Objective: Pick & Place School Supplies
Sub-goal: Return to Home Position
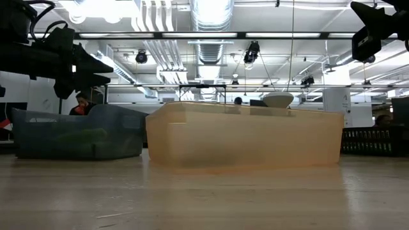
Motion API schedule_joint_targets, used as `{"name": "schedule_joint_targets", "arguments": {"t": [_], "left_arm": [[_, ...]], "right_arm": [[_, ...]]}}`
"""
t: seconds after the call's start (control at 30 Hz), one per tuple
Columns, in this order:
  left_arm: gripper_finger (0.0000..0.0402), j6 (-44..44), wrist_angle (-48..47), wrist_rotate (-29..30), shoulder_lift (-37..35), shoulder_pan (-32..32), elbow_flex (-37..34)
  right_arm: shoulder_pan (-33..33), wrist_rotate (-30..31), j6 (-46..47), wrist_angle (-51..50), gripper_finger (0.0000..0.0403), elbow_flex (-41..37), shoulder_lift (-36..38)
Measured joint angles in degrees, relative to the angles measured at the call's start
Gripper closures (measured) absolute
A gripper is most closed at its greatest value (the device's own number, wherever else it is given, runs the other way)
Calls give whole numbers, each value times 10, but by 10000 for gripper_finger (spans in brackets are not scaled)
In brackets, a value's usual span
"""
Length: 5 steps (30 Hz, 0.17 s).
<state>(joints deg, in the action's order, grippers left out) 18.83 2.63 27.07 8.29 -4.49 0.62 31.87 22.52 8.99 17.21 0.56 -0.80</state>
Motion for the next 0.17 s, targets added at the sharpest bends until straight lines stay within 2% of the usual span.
{"name": "schedule_joint_targets", "arguments": {"t": [0.17], "left_arm": [[179,0,0,0,0,0,0]], "right_arm": [[0,0,0,0,280,0,0]]}}
